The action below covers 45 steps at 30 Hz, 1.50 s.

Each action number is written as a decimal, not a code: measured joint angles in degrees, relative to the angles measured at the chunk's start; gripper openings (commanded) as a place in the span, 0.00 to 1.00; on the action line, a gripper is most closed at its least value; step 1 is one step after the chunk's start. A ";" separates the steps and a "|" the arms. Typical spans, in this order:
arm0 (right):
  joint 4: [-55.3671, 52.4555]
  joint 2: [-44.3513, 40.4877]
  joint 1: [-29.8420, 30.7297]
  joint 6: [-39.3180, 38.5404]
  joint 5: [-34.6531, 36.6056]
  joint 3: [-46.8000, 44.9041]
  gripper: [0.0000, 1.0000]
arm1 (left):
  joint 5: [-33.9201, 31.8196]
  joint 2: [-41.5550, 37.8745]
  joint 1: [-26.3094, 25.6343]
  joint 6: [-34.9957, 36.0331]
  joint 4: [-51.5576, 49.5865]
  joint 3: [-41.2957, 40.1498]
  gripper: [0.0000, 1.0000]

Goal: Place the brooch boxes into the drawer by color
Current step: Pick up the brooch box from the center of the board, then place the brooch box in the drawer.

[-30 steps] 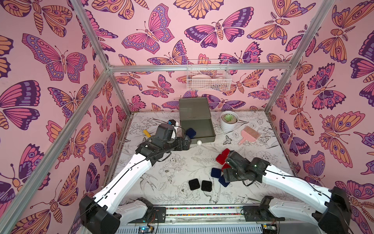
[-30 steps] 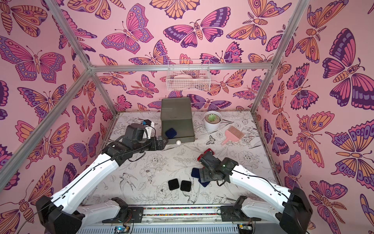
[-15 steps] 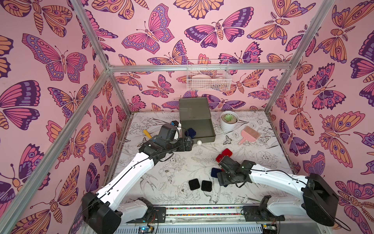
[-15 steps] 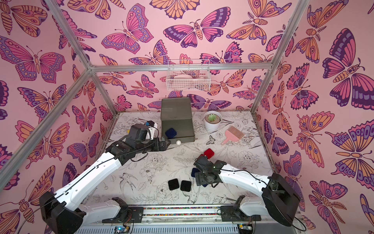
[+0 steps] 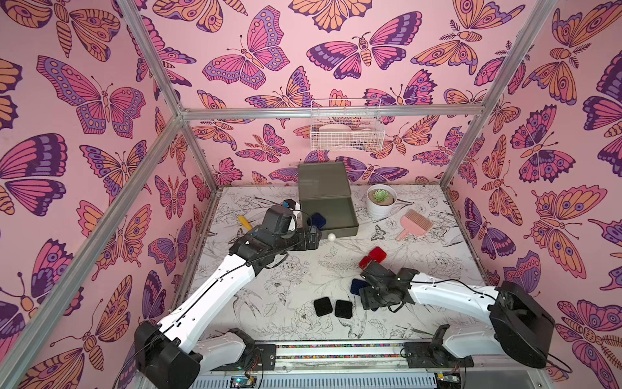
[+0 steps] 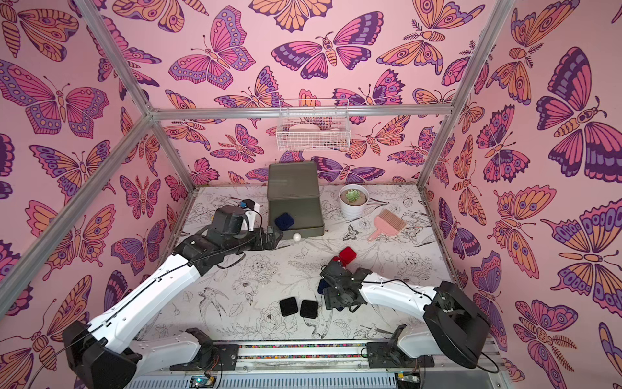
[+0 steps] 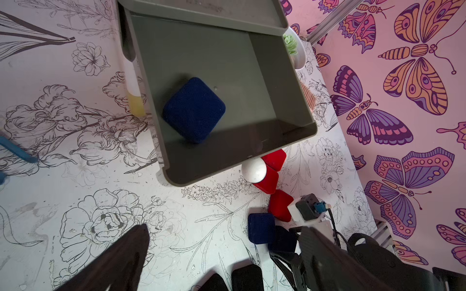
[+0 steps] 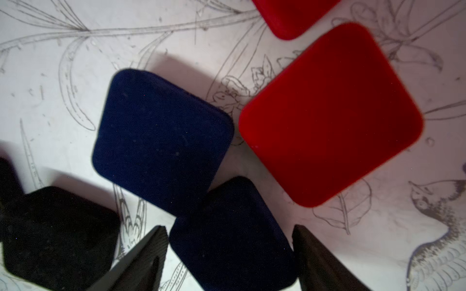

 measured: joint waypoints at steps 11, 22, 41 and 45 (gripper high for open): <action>-0.48 -2.08 0.44 1.03 -0.09 -1.44 0.64 | -0.79 -0.02 0.00 0.00 0.00 0.00 1.00; -11.67 -11.10 0.85 0.57 3.65 7.65 0.65 | -0.83 -0.07 0.00 0.02 0.00 0.00 1.00; -27.67 9.25 -0.57 -12.35 12.55 61.70 0.69 | -2.89 -3.26 2.97 -0.50 -2.23 1.97 1.00; -28.96 19.26 -1.73 -14.82 10.58 70.99 0.69 | -2.75 -3.93 4.76 -1.55 -3.32 1.97 1.00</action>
